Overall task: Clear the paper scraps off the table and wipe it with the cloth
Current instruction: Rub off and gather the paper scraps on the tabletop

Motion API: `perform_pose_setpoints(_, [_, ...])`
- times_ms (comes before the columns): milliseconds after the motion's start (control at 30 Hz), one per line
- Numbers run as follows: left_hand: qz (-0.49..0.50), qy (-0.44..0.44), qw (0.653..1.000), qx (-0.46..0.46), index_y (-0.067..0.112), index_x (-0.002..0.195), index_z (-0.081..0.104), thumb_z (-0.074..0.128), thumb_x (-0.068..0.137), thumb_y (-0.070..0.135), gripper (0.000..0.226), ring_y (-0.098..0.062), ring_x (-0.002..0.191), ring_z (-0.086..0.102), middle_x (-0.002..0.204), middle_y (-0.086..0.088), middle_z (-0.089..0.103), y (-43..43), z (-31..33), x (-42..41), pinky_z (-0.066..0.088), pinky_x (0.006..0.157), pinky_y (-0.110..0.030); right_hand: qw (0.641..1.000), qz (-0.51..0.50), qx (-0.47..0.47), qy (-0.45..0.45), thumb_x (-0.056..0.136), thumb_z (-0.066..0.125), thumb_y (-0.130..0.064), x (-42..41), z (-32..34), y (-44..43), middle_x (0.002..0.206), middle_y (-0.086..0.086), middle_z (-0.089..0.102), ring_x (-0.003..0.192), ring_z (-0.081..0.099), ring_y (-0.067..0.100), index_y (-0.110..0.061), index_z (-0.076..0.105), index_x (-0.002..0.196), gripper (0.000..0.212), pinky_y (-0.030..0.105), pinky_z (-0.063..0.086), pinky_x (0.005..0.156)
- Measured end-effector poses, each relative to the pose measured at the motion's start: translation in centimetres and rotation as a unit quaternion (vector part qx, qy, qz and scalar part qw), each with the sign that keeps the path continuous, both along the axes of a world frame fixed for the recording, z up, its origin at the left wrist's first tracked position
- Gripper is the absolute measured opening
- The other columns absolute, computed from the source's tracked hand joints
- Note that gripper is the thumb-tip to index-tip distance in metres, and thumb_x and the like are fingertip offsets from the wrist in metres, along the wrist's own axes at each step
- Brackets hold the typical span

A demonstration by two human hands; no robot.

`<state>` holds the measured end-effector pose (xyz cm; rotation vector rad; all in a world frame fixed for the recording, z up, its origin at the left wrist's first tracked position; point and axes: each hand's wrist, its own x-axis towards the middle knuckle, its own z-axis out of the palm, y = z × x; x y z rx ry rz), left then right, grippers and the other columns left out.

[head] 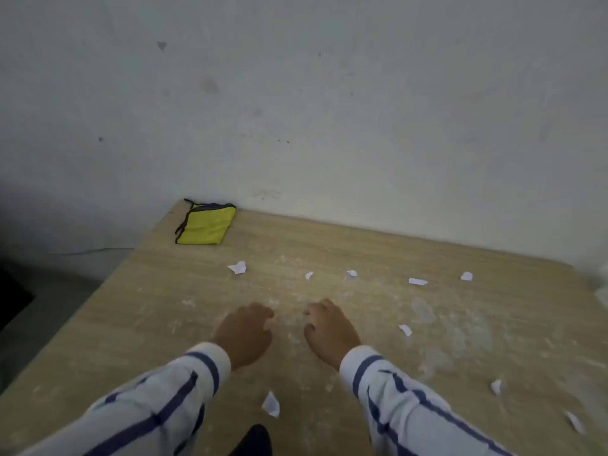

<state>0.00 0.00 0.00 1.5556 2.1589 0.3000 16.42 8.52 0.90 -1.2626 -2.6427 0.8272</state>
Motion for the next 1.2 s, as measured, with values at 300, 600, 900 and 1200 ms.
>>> perform_pose_setpoints(300, [-0.163, 0.071, 0.984, -0.028, 0.020, 0.146, 0.025, 0.038, 0.092, 0.020, 0.055, -0.017, 0.143, 0.013, 0.155, 0.002, 0.017, -4.8, -5.4, -4.1, 0.016, 0.115, -0.037, 0.995, -0.073, -0.048, -0.056, 0.090, 0.040, -0.018, -3.2, -4.4, -5.9, 0.126, 0.007, 0.046, 0.116, 0.042, 0.025, -0.012, 0.051, 0.122, 0.035, 0.035, 0.041, 0.097])
perform_pose_setpoints(600, [-0.192, 0.105, 0.976, 0.012, 0.017, 0.121, 0.062, 0.033, 0.083, 0.040, 0.053, -0.026, 0.121, 0.055, 0.129, -0.005, 0.059, -6.1, -8.1, -5.2, 0.046, 0.093, -0.041, 0.991, -0.044, -0.081, -0.094, 0.084, 0.050, -0.022, -2.0, -4.3, -9.4, 0.138, 0.006, 0.042, 0.124, 0.038, 0.027, -0.018, 0.044, 0.134, 0.051, 0.038, 0.036, 0.103])
perform_pose_setpoints(900, [-0.188, 0.027, 0.980, 0.064, 0.018, 0.140, 0.041, 0.011, 0.083, 0.051, 0.073, -0.021, 0.143, 0.019, 0.152, -0.001, 0.030, -6.2, -8.5, -5.5, 0.008, 0.110, -0.032, 0.988, -0.015, -0.083, -0.127, 0.088, 0.048, -0.018, -3.2, -4.6, -11.2, 0.106, 0.011, 0.047, 0.086, 0.048, 0.025, -0.008, 0.054, 0.089, 0.013, 0.031, 0.043, 0.077])
perform_pose_setpoints(1200, [-0.199, -0.063, 0.977, 0.039, 0.022, 0.136, 0.047, 0.038, 0.093, 0.039, 0.047, -0.015, 0.140, 0.024, 0.146, 0.004, 0.040, -6.0, -7.6, -6.8, 0.010, 0.112, -0.026, 0.952, -0.219, -0.212, 0.019, 0.082, 0.058, -0.013, -8.0, -4.3, -9.1, 0.076, -0.002, 0.064, 0.074, 0.060, 0.016, -0.024, 0.057, 0.062, 0.022, 0.019, 0.046, 0.061])
